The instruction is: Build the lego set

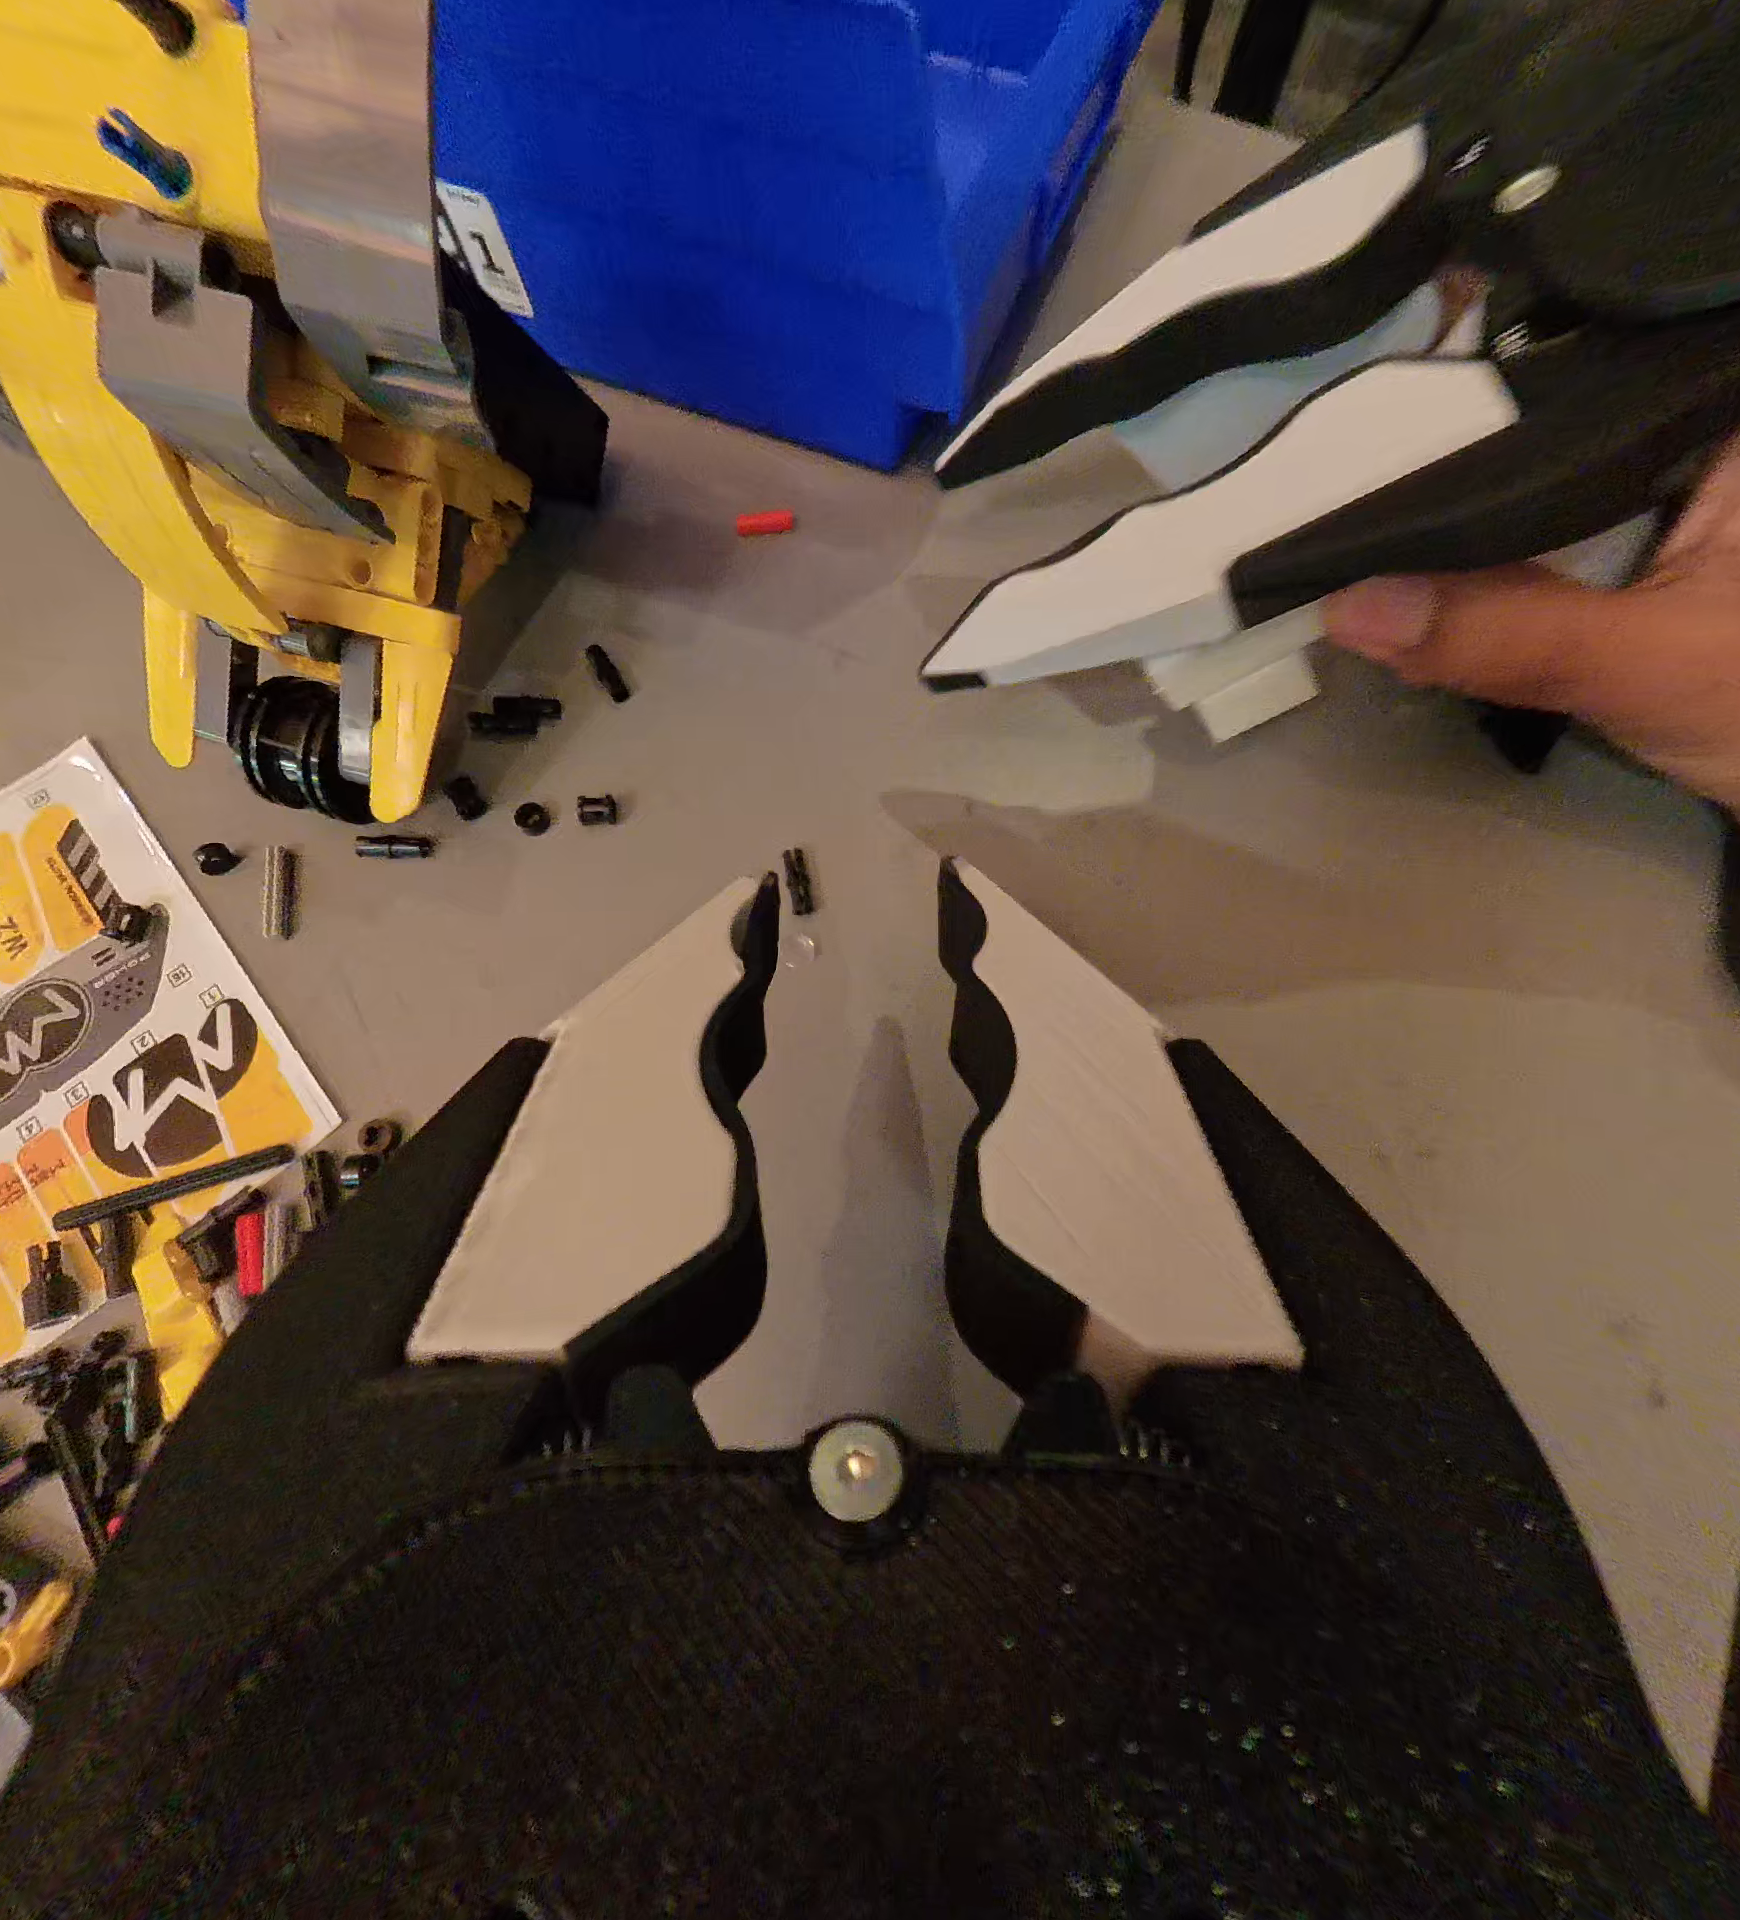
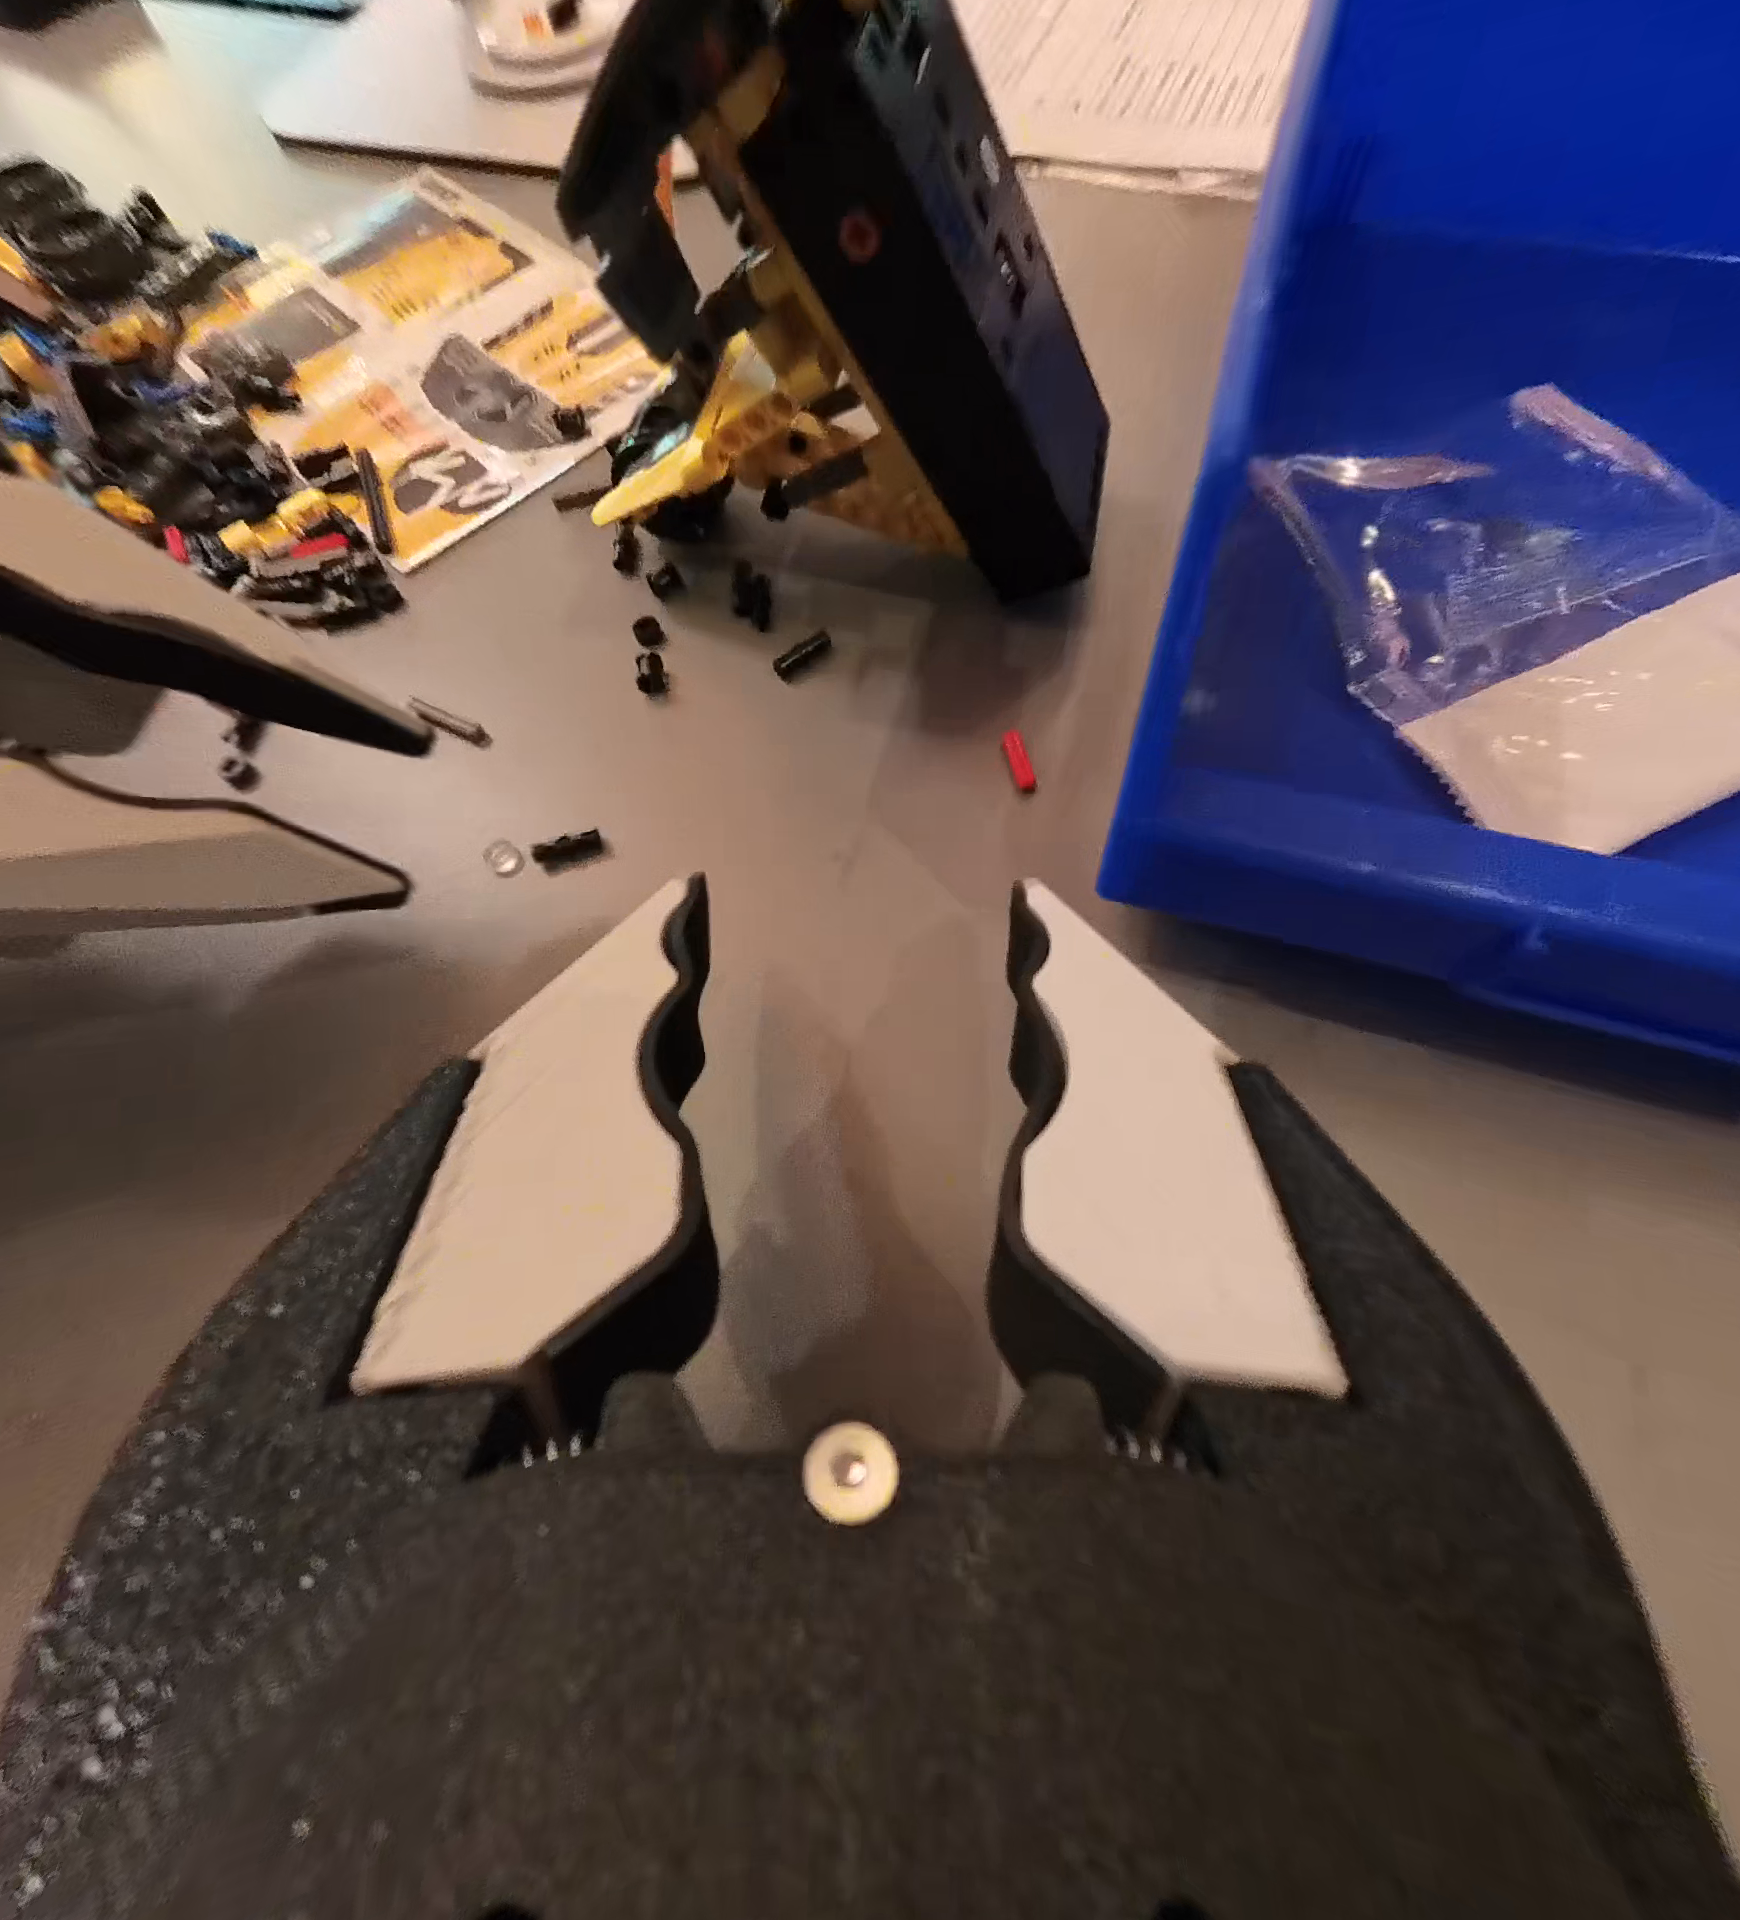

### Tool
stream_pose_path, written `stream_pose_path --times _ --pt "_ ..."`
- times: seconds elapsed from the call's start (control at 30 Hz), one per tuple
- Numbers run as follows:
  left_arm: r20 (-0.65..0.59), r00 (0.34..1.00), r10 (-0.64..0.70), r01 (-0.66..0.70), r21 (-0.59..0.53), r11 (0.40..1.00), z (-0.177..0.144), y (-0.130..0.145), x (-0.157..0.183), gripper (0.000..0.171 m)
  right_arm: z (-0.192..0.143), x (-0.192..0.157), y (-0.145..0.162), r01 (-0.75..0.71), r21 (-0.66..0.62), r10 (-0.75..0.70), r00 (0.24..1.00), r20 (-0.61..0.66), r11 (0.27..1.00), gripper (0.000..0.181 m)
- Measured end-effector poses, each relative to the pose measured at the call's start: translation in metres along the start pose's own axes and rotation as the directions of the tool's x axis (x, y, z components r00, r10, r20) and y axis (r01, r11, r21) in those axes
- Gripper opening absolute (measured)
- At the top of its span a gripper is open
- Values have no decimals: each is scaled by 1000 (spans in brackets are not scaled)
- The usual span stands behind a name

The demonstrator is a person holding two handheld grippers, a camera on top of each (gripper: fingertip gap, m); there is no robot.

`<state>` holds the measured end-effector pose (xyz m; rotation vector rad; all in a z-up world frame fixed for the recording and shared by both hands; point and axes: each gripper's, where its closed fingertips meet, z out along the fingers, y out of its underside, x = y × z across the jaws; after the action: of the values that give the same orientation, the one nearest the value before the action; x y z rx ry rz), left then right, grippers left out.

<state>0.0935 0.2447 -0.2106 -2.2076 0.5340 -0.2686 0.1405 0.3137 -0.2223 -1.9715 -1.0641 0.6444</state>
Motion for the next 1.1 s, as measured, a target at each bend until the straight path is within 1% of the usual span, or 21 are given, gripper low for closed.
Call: stream_pose_path --times 0.13,0.23,0.33,0.4,0.47,0.53,0.6,0.67,0.73,0.8,0.87,0.9,0.93,1.0,1.07,1.1 --pt "46 999 -19 22 -76 997 15 6 -10 26 -5 2 -7 -48 49 46 998 51 998 56" --pt "88 996 -8 20 -130 991 23 11 -15 27 -5 -2 -10 -12 61 8 998 60 998 59" --pt "131 991 17 8 -186 983 31 15 -20 24 -3 0 -11 44 59 -45 999 12 997 61" --pt "132 991 34 -4 -221 975 36 20 -20 20 -3 1 -11 58 61 -58 998 -5 996 61" --pt "105 994 22 3 -225 974 39 20 -15 10 -4 1 -12 55 68 -55 999 -2 996 61" --pt "95 995 26 -3 -242 970 39 20 -13 4 -5 1 -14 50 81 -51 999 1 995 61" --pt "93 994 51 -25 -255 967 33 19 -13 4 -6 0 -17 51 98 -52 999 9 994 62" --pt "123 989 85 -57 -213 975 18 11 -18 4 -8 -6 -22 62 128 -66 997 31 990 65" --pt "163 981 109 -84 -156 984 -6 6 -27 4 -11 -15 -28 89 169 -101 993 65 982 71" --pt "218 970 110 -87 -108 990 -38 13 -41 4 -13 -27 -33 141 208 -161 983 83 968 73" --pt "258 963 83 -70 -57 996 -74 29 -55 4 -13 -41 -35 215 232 -242 965 96 949 73" --pt "259 964 66 -61 -27 998 -92 39 -59 4 -12 -50 -35 254 239 -285 953 104 937 73" --pt "245 967 71 -74 3 997 -110 49 -59 4 -10 -60 -34 290 245 -325 939 114 925 75" --pt "288 952 106 -120 34 992 -142 73 -64 4 -4 -80 -28 361 237 -398 908 130 902 77" --pt "234 964 123 -142 66 988 -159 96 -46 4 1 -100 -23 433 218 -466 875 130 875 76" --pt "230 965 124 -144 70 987 -165 107 -40 4 3 -111 -22 457 223 -492 861 133 861 74"
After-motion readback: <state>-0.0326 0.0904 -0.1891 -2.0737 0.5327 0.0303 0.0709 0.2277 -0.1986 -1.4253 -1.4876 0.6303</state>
